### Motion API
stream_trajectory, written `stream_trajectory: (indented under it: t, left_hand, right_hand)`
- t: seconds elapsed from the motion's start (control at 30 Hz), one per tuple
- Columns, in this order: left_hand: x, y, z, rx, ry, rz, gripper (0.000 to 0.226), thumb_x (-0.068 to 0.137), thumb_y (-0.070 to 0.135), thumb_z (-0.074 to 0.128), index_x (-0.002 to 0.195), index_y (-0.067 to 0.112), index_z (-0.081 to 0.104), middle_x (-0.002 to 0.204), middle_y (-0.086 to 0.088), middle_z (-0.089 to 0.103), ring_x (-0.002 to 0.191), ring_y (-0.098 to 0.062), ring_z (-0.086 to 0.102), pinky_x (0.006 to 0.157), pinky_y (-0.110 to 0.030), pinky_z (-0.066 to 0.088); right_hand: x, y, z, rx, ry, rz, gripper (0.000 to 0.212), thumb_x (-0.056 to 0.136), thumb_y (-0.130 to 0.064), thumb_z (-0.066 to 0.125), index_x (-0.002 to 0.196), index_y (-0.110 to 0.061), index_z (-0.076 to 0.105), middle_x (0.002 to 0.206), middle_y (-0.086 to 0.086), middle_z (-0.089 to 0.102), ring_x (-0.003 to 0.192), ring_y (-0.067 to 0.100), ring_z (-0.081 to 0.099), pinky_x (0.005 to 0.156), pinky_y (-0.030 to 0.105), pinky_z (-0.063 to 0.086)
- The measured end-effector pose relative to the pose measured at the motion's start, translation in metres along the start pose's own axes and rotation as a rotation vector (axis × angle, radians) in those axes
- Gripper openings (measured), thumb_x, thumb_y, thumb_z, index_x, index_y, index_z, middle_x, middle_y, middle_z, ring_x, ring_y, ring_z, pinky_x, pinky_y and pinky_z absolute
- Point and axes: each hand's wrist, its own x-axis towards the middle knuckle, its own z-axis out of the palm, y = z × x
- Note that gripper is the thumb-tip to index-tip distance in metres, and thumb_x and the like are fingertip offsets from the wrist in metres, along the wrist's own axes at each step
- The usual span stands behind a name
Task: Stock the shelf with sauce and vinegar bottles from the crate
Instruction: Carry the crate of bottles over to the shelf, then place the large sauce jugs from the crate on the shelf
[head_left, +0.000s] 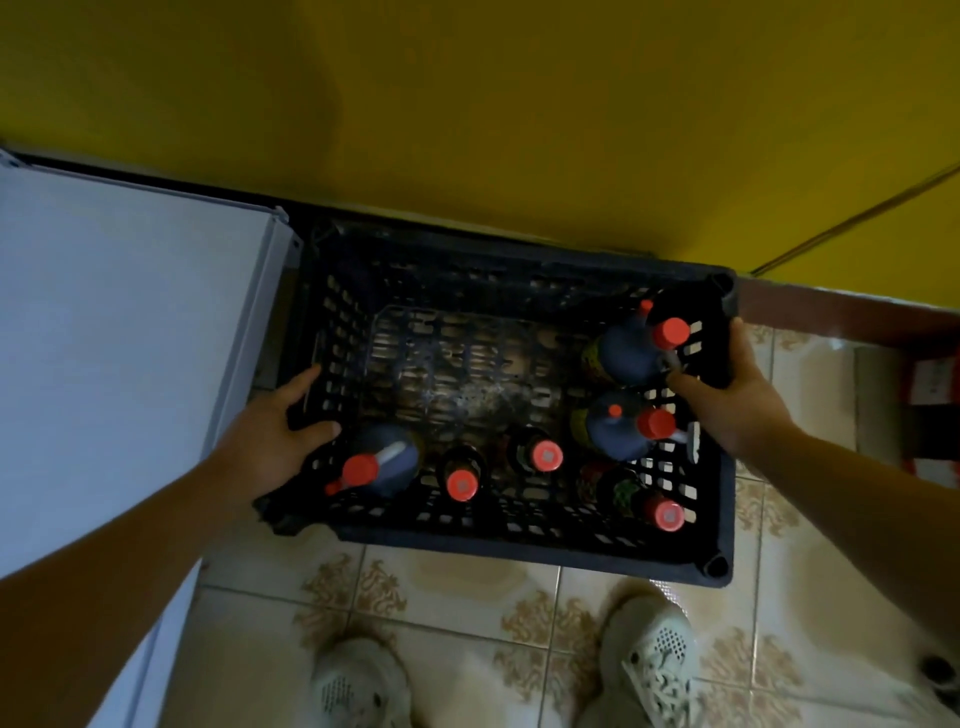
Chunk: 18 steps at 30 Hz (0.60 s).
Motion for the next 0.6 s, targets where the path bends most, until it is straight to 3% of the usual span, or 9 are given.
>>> stream_trajectory:
  t: [0.1, 0.17, 0.23, 0.33, 0.4, 0.5, 0.57, 0.6]
  left_hand:
    - [-0.015, 0.012, 0.002, 0.101, 0.006, -0.082, 0.073, 0.085, 0.036, 0.066, 0.147, 0.033, 0.026, 0.149, -0.012, 0.031, 0.131, -0.030, 0.039, 0.110, -0.042, 0.031]
    - [-0.037, 0.019, 0.005, 0.217, 0.084, -0.045, 0.069, 0.087, 0.039, 0.063, 0.146, 0.026, 0.031, 0.151, -0.013, 0.022, 0.135, -0.032, 0.030, 0.112, -0.040, 0.025]
    - [-0.058, 0.019, 0.008, 0.355, 0.117, 0.066, 0.067, 0.086, 0.041, 0.062, 0.144, 0.018, 0.036, 0.150, -0.014, 0.024, 0.135, -0.033, 0.029, 0.111, -0.043, 0.027]
    - [-0.077, 0.010, 0.013, 0.579, 0.096, 0.168, 0.059, 0.084, 0.039, 0.065, 0.133, 0.010, 0.051, 0.137, -0.014, 0.048, 0.128, -0.032, 0.041, 0.101, -0.042, 0.035]
    - [-0.080, 0.008, 0.017, 0.725, 0.114, 0.217, 0.046, 0.079, 0.037, 0.068, 0.118, 0.013, 0.064, 0.119, -0.007, 0.064, 0.117, -0.029, 0.052, 0.089, -0.042, 0.040]
    - [-0.075, 0.006, 0.023, 0.877, 0.167, 0.260, 0.030, 0.077, 0.040, 0.065, 0.101, 0.024, 0.071, 0.102, 0.002, 0.069, 0.099, -0.028, 0.055, 0.077, -0.039, 0.034]
    - [-0.071, 0.002, 0.028, 0.898, 0.148, 0.205, 0.030, 0.084, 0.047, 0.051, 0.107, 0.034, 0.066, 0.106, 0.007, 0.066, 0.102, -0.025, 0.048, 0.078, -0.038, 0.026]
    - [-0.069, -0.001, 0.031, 0.895, 0.143, 0.185, 0.033, 0.087, 0.049, 0.045, 0.111, 0.038, 0.063, 0.108, 0.010, 0.065, 0.104, -0.023, 0.044, 0.078, -0.037, 0.024]
  right_hand:
    - [-0.007, -0.025, -0.007, -0.148, -0.024, 0.049, 0.090, 0.082, -0.044, 0.068, 0.153, -0.036, 0.013, 0.148, 0.014, 0.034, 0.127, 0.039, 0.042, 0.103, 0.044, 0.038]
    - [-0.021, -0.049, -0.004, -0.297, 0.040, -0.124, 0.087, 0.080, -0.040, 0.069, 0.152, -0.028, 0.021, 0.146, 0.016, 0.028, 0.130, 0.041, 0.035, 0.105, 0.047, 0.034]
    - [-0.042, -0.079, 0.010, -0.327, -0.005, -0.377, 0.081, 0.081, -0.035, 0.072, 0.149, -0.021, 0.031, 0.144, 0.016, 0.033, 0.130, 0.037, 0.035, 0.105, 0.044, 0.033]
    - [-0.068, -0.116, 0.061, -0.327, -0.279, -0.577, 0.069, 0.085, -0.033, 0.069, 0.145, -0.018, 0.041, 0.141, 0.014, 0.043, 0.130, 0.031, 0.039, 0.105, 0.033, 0.031]
    - [-0.079, -0.130, 0.109, -0.395, -0.535, -0.592, 0.064, 0.089, -0.034, 0.062, 0.147, -0.025, 0.036, 0.149, 0.007, 0.037, 0.135, 0.028, 0.036, 0.108, 0.030, 0.030]
    - [-0.085, -0.129, 0.176, -0.473, -0.860, -0.550, 0.062, 0.093, -0.027, 0.059, 0.149, -0.030, 0.031, 0.152, 0.003, 0.035, 0.130, 0.027, 0.042, 0.100, 0.031, 0.039]
    - [-0.085, -0.121, 0.204, -0.515, -0.895, -0.561, 0.054, 0.093, -0.031, 0.061, 0.142, -0.026, 0.040, 0.140, 0.003, 0.047, 0.123, 0.027, 0.049, 0.088, 0.029, 0.044]
    - [-0.083, -0.118, 0.213, -0.529, -0.853, -0.590, 0.039, 0.093, -0.034, 0.060, 0.130, -0.026, 0.050, 0.123, 0.000, 0.055, 0.113, 0.027, 0.054, 0.076, 0.026, 0.043]
